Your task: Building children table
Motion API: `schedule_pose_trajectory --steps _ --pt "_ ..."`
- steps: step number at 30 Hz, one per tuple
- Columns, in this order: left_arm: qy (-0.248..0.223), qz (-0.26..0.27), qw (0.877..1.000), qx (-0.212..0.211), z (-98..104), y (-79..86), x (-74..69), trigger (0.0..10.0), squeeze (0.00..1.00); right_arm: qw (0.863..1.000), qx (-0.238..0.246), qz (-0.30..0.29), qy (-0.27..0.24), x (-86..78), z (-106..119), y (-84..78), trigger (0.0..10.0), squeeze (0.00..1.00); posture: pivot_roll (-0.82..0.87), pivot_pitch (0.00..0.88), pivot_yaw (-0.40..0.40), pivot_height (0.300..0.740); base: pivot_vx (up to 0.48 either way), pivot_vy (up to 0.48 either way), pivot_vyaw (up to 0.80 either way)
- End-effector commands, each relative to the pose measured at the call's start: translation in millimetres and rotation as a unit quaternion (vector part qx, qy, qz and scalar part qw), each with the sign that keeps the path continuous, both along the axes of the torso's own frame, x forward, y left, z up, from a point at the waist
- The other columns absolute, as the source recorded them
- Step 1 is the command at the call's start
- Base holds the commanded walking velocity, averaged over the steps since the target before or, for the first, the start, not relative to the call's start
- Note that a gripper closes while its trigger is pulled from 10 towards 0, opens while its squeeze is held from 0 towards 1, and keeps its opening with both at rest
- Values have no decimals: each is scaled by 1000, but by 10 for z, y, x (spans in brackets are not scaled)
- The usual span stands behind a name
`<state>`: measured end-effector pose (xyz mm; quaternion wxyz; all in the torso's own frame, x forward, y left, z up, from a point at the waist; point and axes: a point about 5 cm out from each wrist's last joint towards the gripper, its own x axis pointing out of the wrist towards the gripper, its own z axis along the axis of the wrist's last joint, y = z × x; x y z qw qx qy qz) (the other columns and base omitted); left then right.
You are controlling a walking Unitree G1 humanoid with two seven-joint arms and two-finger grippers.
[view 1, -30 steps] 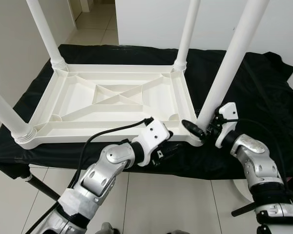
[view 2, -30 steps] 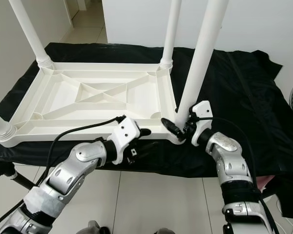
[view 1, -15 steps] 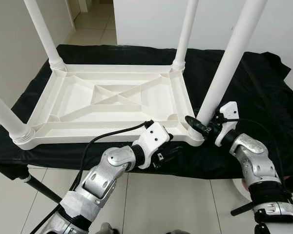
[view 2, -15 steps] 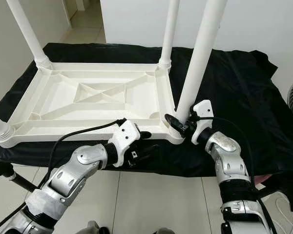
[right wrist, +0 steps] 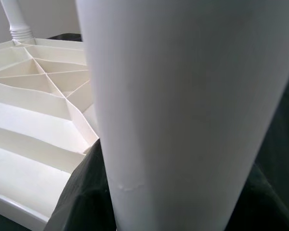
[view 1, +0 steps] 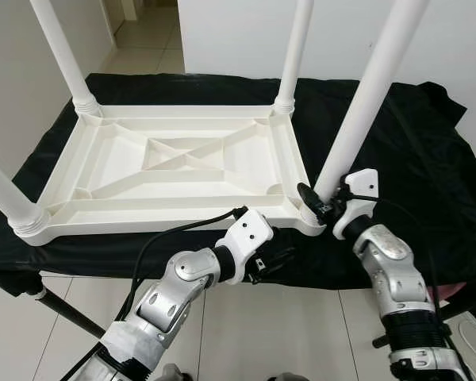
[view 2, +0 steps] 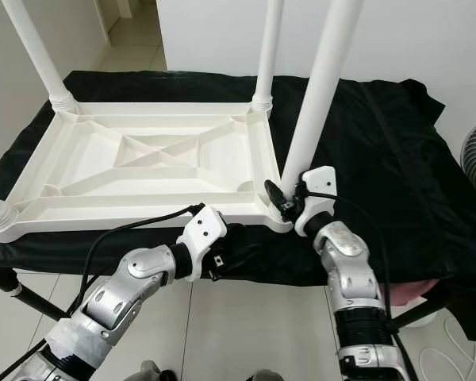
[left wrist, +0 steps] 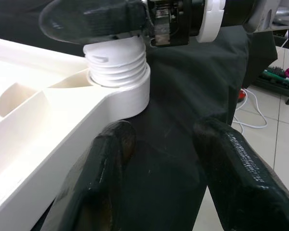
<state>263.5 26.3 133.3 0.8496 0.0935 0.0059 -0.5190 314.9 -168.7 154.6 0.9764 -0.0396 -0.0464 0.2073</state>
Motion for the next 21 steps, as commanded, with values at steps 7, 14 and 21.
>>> schedule_pose_trajectory --steps 7,14,21 --pt "3 -11 1000 -8 -9 70 -4 10000 0 996 51 -73 -18 -48 163 357 10000 0 -122 53 15 740 0 0 0" --pt "-5 5 1000 -12 30 163 64 10000 0 979 70 -188 15 -138 61 563 10000 0 -113 50 4 740 0 0 0" --pt "-8 10 1000 -13 45 182 90 10000 0 976 68 -204 24 -148 70 513 10000 0 -116 50 2 740 0 0 0"
